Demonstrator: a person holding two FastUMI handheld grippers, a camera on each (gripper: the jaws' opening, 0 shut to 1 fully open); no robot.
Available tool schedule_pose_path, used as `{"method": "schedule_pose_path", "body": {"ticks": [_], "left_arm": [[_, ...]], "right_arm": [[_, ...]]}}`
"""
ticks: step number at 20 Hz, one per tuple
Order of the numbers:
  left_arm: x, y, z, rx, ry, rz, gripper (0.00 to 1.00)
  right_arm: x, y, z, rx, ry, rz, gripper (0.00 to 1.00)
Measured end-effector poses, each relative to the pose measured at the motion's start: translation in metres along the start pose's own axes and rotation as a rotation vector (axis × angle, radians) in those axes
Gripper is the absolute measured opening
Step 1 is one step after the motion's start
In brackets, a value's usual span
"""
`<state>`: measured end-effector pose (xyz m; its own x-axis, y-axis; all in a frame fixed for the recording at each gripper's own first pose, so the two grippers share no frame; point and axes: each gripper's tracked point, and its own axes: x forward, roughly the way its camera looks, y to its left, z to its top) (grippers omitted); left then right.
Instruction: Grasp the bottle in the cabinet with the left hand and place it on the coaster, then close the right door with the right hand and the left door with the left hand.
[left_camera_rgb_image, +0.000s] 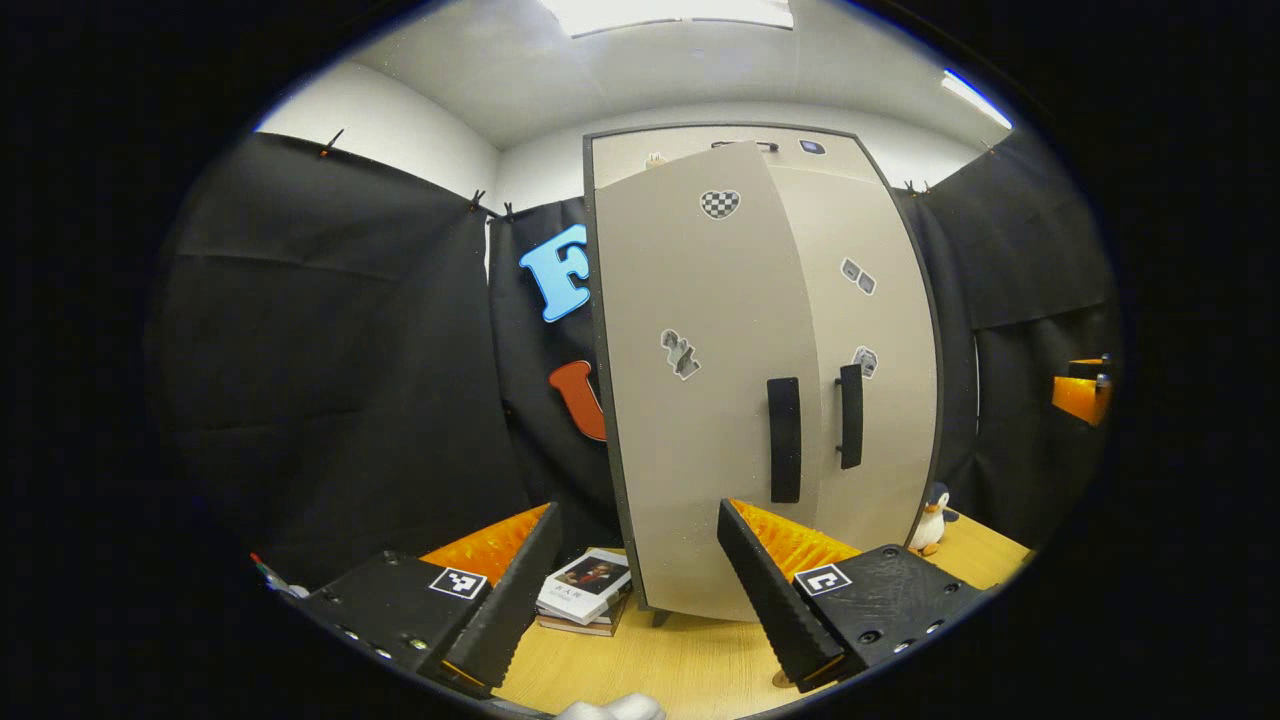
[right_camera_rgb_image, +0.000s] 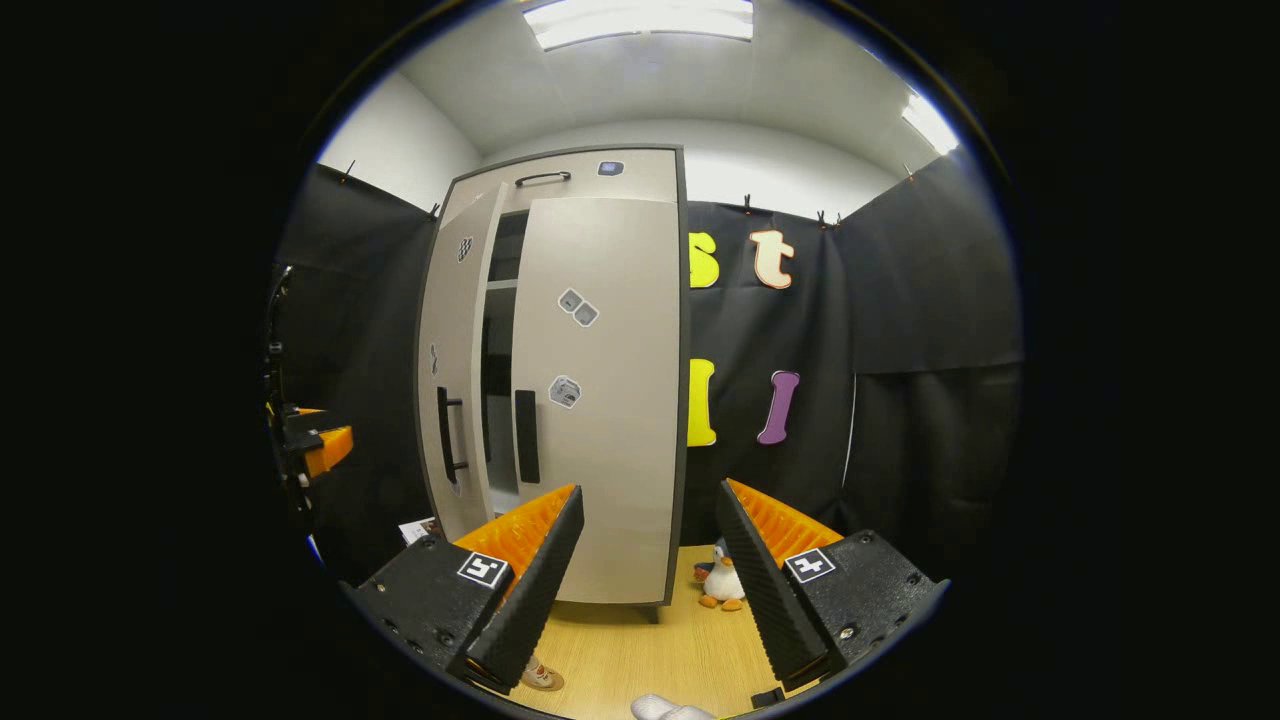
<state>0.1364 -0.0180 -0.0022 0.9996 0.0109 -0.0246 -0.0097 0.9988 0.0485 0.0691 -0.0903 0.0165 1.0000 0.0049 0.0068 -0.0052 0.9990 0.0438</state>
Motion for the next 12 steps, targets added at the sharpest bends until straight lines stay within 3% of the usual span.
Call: {"method": "schedule_pose_path", "body": {"ticks": [5,12], "left_arm": [[-0.032,0.008,-0.003,0.0,0.002,0.024,0.95],[-0.04,0.01,-0.01,-0.011,0.018,0.017,0.95]], "right_arm": [[-0.003,-0.003,-0.002,0.002,-0.008,-0.025,0.83],[-0.009,-0.001,-0.01,-0.015,0.0,-0.046,0.83]]}}
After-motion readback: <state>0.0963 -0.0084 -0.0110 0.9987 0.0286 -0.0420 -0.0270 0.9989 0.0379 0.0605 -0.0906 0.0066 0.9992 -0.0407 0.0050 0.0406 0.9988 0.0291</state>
